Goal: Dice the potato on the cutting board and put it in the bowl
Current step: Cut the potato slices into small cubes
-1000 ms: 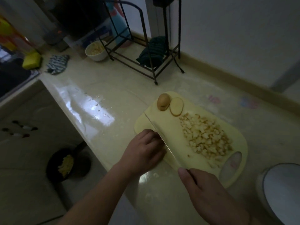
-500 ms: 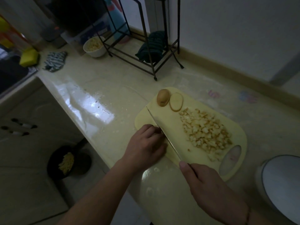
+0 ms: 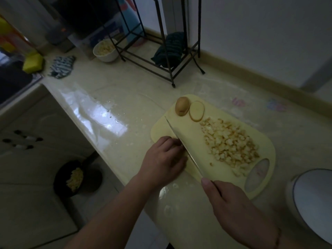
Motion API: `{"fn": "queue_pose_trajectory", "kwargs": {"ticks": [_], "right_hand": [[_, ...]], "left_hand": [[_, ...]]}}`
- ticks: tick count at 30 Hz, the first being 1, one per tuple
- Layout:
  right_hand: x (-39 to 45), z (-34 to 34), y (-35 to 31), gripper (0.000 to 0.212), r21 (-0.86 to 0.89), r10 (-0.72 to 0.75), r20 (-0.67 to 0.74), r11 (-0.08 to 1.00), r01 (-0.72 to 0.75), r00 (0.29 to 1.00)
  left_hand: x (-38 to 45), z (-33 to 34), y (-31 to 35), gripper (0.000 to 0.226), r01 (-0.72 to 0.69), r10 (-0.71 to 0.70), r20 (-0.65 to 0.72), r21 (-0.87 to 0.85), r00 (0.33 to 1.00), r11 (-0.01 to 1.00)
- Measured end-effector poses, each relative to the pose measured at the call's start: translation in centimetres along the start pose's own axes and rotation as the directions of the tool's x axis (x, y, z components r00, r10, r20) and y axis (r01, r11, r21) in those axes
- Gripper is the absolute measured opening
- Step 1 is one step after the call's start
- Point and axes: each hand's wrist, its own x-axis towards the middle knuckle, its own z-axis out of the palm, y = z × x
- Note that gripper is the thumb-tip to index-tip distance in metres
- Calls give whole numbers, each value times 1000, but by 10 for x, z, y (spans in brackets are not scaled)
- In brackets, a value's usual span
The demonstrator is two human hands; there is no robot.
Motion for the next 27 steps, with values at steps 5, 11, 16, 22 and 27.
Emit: {"fn": "queue_pose_trajectory", "kwargs": {"ticks": [5,11,16,22,27], "right_hand": [[-4,-1,-1,54,-2,31,8,1000,-31,999],[27,3,-15,56,-67,-19,11,998,20,1000],[30,-4,-7,56,24,22,27,999,-23,999],[27,2,-7,59,92,55,26,994,-57,998],[21,4,-12,56,-53,-69,-22,996,68,997]], "left_hand": [[0,1,-1,23,13,-13,-8,-15,1000,1000],[1,-1,1,23,17,-17,-4,-4,1000,1000],[-1,-2,-1,22,27,-27,9,8,1000,1000],[-2,-1,0,21,49,-49,3,-18,999,999],[-1,-4,-2,25,43,-42,29,-43,999,998]]}}
